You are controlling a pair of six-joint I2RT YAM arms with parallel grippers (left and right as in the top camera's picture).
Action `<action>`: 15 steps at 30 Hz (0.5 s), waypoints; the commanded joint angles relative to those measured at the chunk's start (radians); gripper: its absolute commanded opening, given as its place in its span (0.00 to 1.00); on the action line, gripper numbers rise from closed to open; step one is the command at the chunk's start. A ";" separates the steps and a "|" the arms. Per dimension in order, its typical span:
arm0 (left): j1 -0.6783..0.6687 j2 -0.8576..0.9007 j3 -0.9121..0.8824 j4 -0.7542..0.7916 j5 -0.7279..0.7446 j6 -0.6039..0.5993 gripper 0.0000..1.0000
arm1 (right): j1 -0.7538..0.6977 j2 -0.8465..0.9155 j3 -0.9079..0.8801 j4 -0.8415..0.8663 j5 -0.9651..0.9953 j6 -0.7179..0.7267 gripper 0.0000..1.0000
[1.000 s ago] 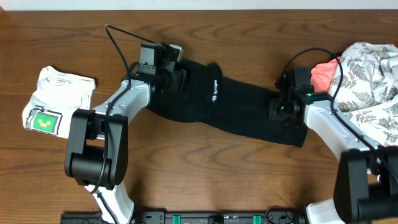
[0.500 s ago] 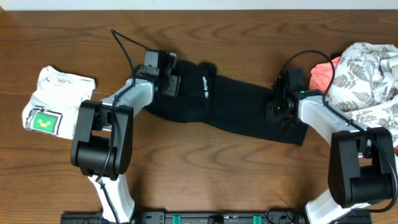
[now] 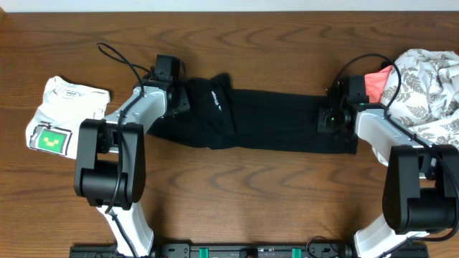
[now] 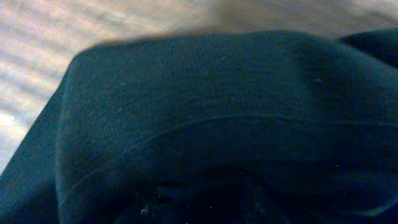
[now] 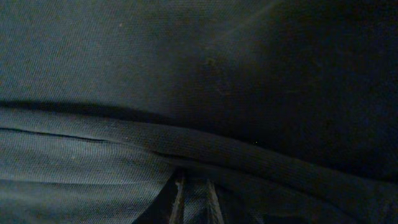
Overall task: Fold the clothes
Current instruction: 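Pull both ends outward with both grippers to stretch the black garment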
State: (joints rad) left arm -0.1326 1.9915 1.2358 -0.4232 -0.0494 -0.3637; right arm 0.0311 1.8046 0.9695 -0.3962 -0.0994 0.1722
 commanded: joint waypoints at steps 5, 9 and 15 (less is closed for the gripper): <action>0.027 0.054 -0.054 -0.079 -0.121 -0.111 0.50 | -0.042 0.047 -0.023 0.039 0.122 -0.045 0.14; 0.052 0.053 -0.054 -0.122 -0.121 -0.219 0.51 | -0.051 0.047 -0.023 0.070 0.142 -0.078 0.14; 0.084 0.053 -0.054 -0.161 -0.126 -0.256 0.51 | -0.059 0.047 -0.023 0.136 0.176 -0.084 0.16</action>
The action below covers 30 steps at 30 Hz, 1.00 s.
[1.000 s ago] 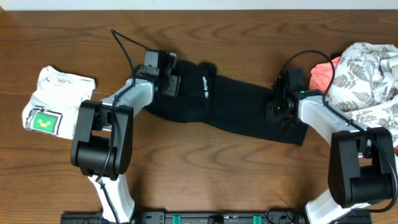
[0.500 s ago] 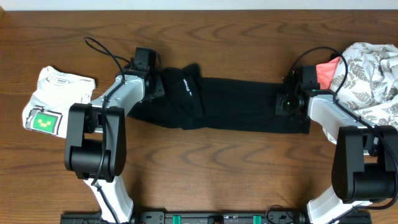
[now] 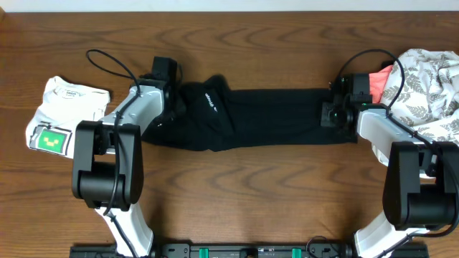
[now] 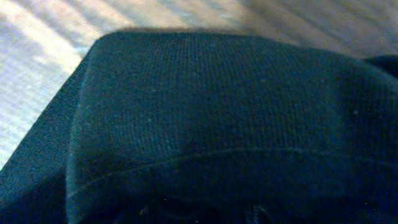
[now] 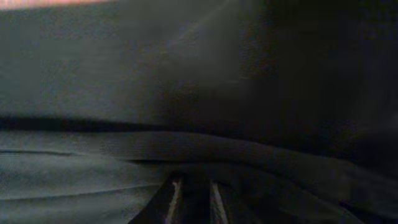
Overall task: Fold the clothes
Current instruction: 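Pull both ends outward with both grippers to stretch the black garment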
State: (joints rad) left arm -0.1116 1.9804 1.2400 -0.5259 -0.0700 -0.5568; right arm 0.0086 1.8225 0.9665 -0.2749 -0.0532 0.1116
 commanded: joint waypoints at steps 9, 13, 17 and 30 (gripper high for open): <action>0.099 0.064 -0.058 -0.096 -0.126 -0.111 0.51 | -0.036 0.029 -0.020 0.062 0.132 -0.024 0.17; 0.099 0.063 -0.058 -0.099 -0.126 -0.101 0.51 | -0.036 0.029 -0.020 0.062 0.132 -0.023 0.16; 0.099 0.029 -0.058 -0.049 -0.126 0.000 0.56 | -0.035 0.029 -0.020 0.058 0.131 -0.023 0.16; 0.101 -0.415 -0.056 0.013 -0.126 0.197 0.70 | -0.035 0.023 -0.018 -0.008 0.127 -0.024 0.28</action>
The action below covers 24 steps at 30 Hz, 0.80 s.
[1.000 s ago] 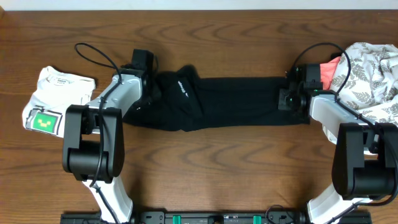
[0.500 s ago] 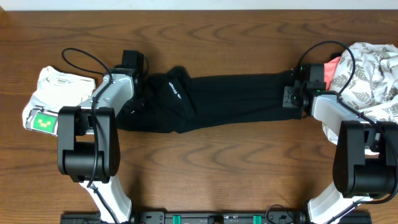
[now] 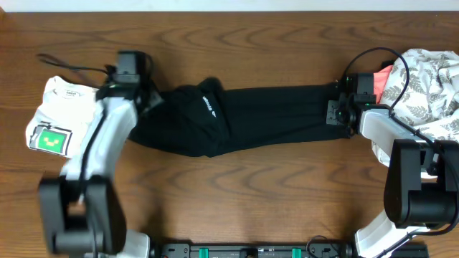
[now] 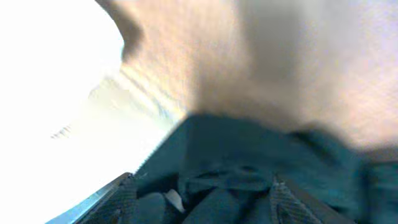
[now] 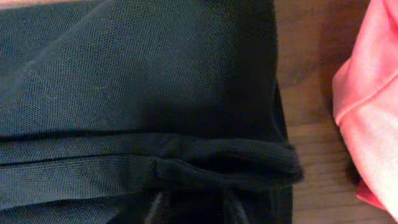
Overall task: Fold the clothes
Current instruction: 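Pull both ends outward with both grippers to stretch the black garment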
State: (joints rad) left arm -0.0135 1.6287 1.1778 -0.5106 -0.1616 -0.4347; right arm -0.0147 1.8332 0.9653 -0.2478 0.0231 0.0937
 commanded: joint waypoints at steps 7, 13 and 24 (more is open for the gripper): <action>0.003 -0.070 0.006 -0.132 0.009 0.076 0.71 | -0.010 -0.122 0.038 -0.161 0.048 -0.022 0.36; 0.003 -0.014 -0.020 -0.177 0.087 0.140 0.70 | -0.004 -0.315 0.119 -0.237 -0.124 -0.025 0.38; 0.003 0.112 -0.185 -0.082 0.101 0.176 0.69 | 0.153 -0.296 0.119 -0.257 -0.401 -0.034 0.35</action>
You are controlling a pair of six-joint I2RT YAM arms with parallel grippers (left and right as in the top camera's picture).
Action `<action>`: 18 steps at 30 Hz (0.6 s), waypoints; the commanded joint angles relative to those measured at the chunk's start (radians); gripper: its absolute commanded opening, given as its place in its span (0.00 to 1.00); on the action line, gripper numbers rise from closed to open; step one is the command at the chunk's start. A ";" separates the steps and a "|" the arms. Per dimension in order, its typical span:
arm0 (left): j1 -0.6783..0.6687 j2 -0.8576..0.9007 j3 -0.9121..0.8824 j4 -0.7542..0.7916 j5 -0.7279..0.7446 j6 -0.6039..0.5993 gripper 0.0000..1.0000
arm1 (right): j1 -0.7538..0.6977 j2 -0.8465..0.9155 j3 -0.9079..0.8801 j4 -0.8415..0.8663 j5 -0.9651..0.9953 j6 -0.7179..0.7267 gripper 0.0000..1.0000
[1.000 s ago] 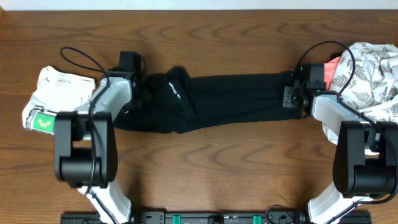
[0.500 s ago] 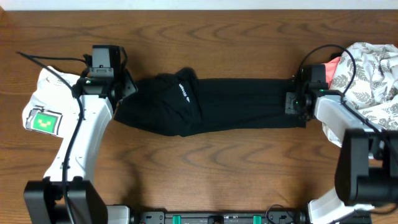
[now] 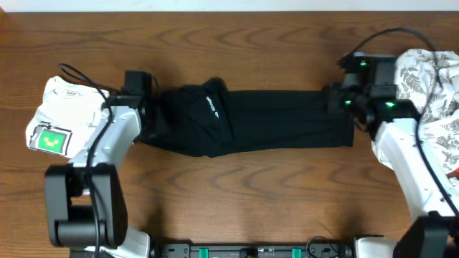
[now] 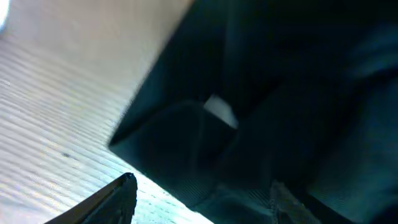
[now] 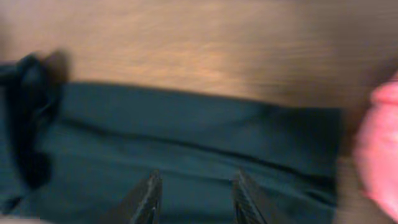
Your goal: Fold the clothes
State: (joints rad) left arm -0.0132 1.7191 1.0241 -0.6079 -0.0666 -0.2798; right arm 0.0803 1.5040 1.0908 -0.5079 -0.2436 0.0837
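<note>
A long black garment (image 3: 272, 118) lies stretched left to right across the wooden table (image 3: 229, 208), bunched at its left part, where a small white logo shows. My left gripper (image 3: 143, 107) is at the garment's left end. In the left wrist view it (image 4: 202, 186) stands open: one finger is over bare wood and the other over the dark cloth (image 4: 280, 93), on which a white label (image 4: 221, 112) shows. My right gripper (image 3: 343, 97) hovers over the right end. It (image 5: 198, 186) is open above the flat cloth (image 5: 186, 137) and holds nothing.
A folded white T-shirt with a green print (image 3: 61, 115) lies at the far left. A heap of leaf-patterned cloth (image 3: 430, 79) sits at the far right, and a pink garment (image 5: 382, 149) lies right beside the black garment's right end.
My right gripper has risen off the garment's right end, which now lies flat on the table. The left gripper sits a little nearer the front at the left end. The garment lies straighter.
At first both grippers were pressed into the black cloth at its two ends, nearer the table's middle. Then the garment was drawn longer and further back, its left end carried towards the white shirt. Now it lies stretched out with both grippers open.
</note>
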 commanded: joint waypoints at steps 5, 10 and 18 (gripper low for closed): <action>0.005 0.048 -0.111 0.082 -0.058 0.000 0.69 | 0.195 0.112 -0.006 0.052 -0.170 -0.033 0.38; 0.028 0.050 -0.161 0.074 -0.190 -0.098 0.69 | 0.306 0.204 -0.006 0.136 -0.262 -0.032 0.43; 0.069 0.050 -0.171 0.074 -0.189 -0.101 0.69 | 0.407 0.304 -0.006 0.257 -0.321 0.010 0.47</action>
State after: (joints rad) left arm 0.0235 1.7184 0.9127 -0.5121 -0.1387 -0.3672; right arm 0.4614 1.7840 1.0885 -0.2687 -0.5041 0.0788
